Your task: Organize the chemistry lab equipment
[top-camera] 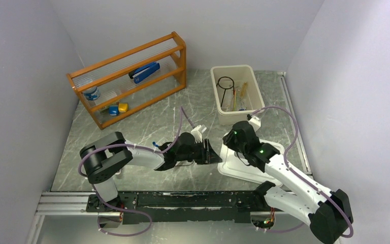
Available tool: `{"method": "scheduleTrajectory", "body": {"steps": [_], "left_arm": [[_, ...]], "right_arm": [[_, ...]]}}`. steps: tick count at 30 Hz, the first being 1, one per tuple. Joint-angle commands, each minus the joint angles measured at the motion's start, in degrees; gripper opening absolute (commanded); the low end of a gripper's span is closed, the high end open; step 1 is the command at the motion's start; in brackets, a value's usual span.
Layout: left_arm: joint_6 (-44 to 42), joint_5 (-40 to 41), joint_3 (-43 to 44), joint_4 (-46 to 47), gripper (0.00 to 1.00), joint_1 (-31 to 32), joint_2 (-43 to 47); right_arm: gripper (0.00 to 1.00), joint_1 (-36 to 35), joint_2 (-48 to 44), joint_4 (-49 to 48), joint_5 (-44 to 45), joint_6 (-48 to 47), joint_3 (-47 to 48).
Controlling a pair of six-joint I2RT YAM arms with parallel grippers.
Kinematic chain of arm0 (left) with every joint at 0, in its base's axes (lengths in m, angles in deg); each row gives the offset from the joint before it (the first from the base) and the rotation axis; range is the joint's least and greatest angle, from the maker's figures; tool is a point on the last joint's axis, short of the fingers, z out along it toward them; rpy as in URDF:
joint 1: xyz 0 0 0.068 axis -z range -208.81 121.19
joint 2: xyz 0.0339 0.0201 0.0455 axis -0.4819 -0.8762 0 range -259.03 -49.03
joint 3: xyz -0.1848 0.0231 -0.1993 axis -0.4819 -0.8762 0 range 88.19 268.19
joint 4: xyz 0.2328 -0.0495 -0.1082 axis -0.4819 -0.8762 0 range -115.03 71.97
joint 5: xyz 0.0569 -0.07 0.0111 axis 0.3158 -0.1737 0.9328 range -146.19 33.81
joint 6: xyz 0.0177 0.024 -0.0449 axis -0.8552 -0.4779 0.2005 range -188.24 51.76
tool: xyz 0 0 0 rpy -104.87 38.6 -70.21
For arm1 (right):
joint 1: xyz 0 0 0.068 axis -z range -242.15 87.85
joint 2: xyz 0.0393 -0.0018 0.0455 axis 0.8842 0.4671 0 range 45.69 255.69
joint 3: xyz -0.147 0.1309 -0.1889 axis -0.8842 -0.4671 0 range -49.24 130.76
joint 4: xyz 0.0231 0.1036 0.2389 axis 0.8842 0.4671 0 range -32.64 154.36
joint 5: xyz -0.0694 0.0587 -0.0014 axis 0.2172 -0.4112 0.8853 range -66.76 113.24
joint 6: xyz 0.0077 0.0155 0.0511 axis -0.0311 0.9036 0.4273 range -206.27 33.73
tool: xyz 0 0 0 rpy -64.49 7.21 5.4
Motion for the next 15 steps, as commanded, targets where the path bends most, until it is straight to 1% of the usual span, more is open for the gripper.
{"method": "scheduleTrajectory", "body": {"steps": [1,2,3,5,9,15], "left_arm": [[-2.02,3.55,1.49,-2.92,0.45,0.37,1.71],[-2.33,3.54,2.03,-4.05,0.45,0.36,1.49],[-2.52,4.18,2.45,-5.56,0.45,0.41,1.39],[-2.60,6.19,2.24,-7.87,0.45,0.42,1.47],[-2.57,8.84,1.40,-10.70,0.49,0.37,1.81],[-2.92,9.17,1.59,-12.17,0.54,0.29,1.46]], "right_arm": [[0.34,0.20,3.50,2.82,2.48,0.41,-0.28],[0.35,0.25,4.37,2.95,2.78,0.19,-0.40],[0.39,0.26,5.32,3.06,3.11,-0.11,-0.60],[0.42,0.24,7.84,3.63,3.45,-1.35,-0.16],[0.42,0.26,15.12,3.93,3.87,-2.34,0.59],[0.42,0.16,22.55,-1.66,1.89,-3.47,-0.09]]}}
